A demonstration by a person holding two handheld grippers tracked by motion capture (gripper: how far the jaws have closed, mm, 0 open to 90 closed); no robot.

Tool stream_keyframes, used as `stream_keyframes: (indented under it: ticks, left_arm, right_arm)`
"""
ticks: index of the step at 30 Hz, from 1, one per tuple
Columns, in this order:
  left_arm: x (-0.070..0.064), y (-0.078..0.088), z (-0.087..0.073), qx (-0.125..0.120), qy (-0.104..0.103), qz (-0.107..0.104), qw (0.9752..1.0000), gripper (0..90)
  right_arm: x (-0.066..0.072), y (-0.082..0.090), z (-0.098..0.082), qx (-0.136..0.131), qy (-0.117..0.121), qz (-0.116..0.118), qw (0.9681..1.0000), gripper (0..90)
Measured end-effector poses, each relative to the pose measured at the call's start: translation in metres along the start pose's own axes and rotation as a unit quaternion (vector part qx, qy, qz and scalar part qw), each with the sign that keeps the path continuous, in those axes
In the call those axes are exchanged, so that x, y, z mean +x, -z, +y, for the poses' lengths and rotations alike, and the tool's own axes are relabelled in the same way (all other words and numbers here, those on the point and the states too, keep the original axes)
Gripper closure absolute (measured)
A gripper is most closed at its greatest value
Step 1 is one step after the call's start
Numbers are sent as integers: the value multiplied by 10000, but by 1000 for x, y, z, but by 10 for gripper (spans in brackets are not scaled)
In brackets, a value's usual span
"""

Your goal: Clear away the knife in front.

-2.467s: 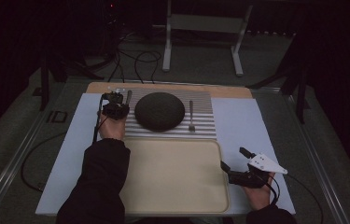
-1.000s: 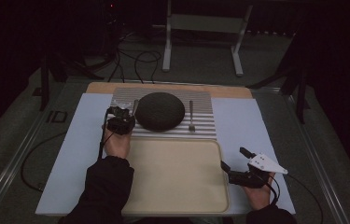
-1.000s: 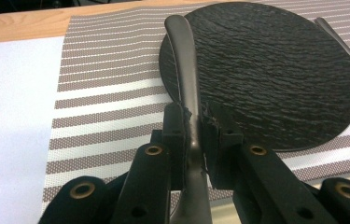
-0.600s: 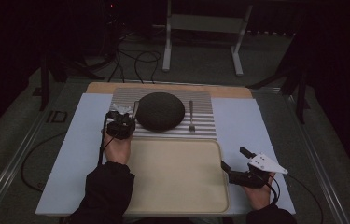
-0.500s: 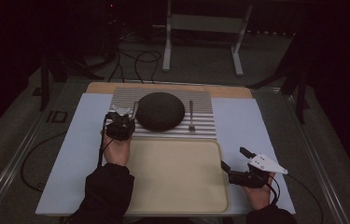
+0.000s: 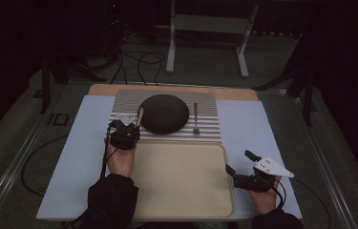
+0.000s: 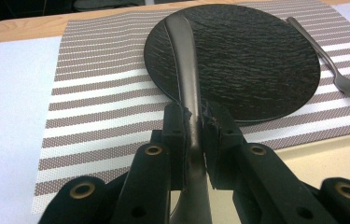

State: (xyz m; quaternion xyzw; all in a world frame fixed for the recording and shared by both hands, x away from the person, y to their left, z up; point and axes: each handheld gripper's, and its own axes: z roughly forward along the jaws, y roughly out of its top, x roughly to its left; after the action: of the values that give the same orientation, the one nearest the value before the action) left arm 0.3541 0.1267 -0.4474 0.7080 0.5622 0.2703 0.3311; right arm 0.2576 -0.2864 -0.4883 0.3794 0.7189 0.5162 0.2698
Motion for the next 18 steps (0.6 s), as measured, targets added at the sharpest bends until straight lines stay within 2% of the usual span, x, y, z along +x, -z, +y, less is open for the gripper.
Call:
stream_keyframes:
  ticks: [6, 8, 18]
  left_arm:
    - [-3, 5, -4, -14, -40, 10, 10000, 809]
    - [-4, 6, -8, -35, 14, -3, 10000, 809]
    - [-7, 11, -20, 10, 7, -7, 10000, 809]
  right_arm:
    - [0, 0, 0, 3, -10, -3, 10000, 77]
    - [0, 0, 0, 2, 0, 1, 10000, 77]
    - [0, -1, 0, 18, 18, 0, 10000, 77]
